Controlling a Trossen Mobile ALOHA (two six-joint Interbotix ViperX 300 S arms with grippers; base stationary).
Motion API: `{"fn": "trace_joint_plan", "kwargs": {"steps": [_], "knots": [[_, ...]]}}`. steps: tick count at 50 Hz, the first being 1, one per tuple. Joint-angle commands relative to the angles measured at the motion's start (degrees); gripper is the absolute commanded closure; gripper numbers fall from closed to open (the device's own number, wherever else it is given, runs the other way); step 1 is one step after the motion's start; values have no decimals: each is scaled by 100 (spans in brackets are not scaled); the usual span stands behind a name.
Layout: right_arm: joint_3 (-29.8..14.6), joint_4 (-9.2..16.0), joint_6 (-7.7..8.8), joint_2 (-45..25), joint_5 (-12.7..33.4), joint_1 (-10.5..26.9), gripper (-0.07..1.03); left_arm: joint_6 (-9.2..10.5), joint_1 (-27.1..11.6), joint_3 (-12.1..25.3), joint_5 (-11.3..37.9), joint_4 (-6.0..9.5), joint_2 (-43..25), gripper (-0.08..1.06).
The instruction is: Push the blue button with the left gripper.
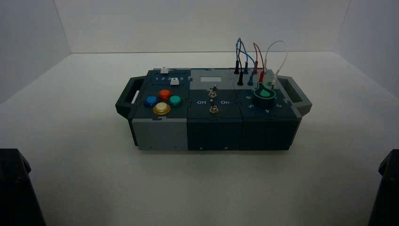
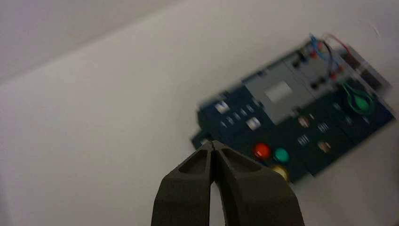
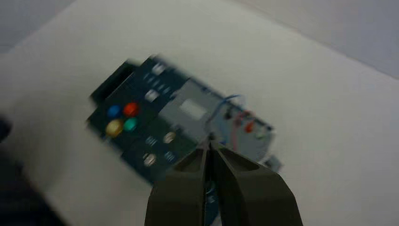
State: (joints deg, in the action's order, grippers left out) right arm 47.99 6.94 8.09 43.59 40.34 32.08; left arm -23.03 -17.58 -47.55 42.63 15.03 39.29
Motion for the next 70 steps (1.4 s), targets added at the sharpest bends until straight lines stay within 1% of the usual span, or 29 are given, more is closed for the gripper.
{"fn": "trace_joint_plan", "kwargs": {"steps": [1,4,5,7,8,9,10,12,14,18,21,25,26,29,32,38,44,47,50,55,58,62,65,70], "knots": [[-360,237,369,-422,158,176,98,-229,-18,211,18,202,-290,101],[-483,404,650,-668,272,202,98,-290,-18,229,70,220,-387,101],[-501,431,703,-712,299,202,98,-316,-18,237,105,229,-422,101],[-554,580,914,-826,396,211,98,-360,-26,255,185,229,-483,101],[-589,650,1020,-879,439,202,98,-404,-35,272,255,229,-519,101],[-606,694,1063,-905,457,202,98,-457,-53,272,334,229,-545,101],[-624,782,1160,-940,492,202,98,-492,-62,272,378,229,-563,101],[-686,914,1336,-1011,562,202,98,-624,-97,308,527,229,-677,101],[-738,1011,1468,-1055,615,202,98,-703,-123,316,624,229,-773,101],[-809,1116,1591,-1116,712,211,98,-738,-185,299,633,237,-932,101],[-870,1169,1696,-1187,870,237,98,-747,-211,308,615,237,-1011,101],[-888,1187,1863,-1292,1028,325,98,-738,-308,299,510,237,-1143,101],[-888,1195,1881,-1318,1046,334,98,-738,-316,299,483,237,-1160,101],[-905,1195,2004,-1433,1151,404,98,-721,-378,281,378,237,-1266,101],[-932,1204,2092,-1538,1204,475,98,-712,-413,281,378,237,-1389,101],[-976,1204,2162,-1740,1204,589,98,-703,-501,264,334,255,-1608,101],[-984,1204,2162,-1828,1151,686,98,-642,-668,193,264,272,-1714,101],[-976,1204,2162,-1872,1055,809,98,-527,-756,88,176,281,-1784,101],[-976,1204,2162,-1925,967,914,98,-492,-765,18,97,281,-1819,101],[-984,1204,2145,-2013,923,984,98,-475,-765,-97,-53,290,-1872,101],[-967,1213,2136,-2074,879,1028,98,-466,-773,-158,-123,343,-1890,101],[-940,1213,2136,-2127,756,1134,98,-466,-782,-281,-264,466,-1898,101],[-932,1213,2136,-2188,668,1257,98,-466,-800,-352,-387,527,-1934,101],[-949,1213,2127,-2268,615,1327,98,-466,-870,-404,-510,580,-2048,101]]}}
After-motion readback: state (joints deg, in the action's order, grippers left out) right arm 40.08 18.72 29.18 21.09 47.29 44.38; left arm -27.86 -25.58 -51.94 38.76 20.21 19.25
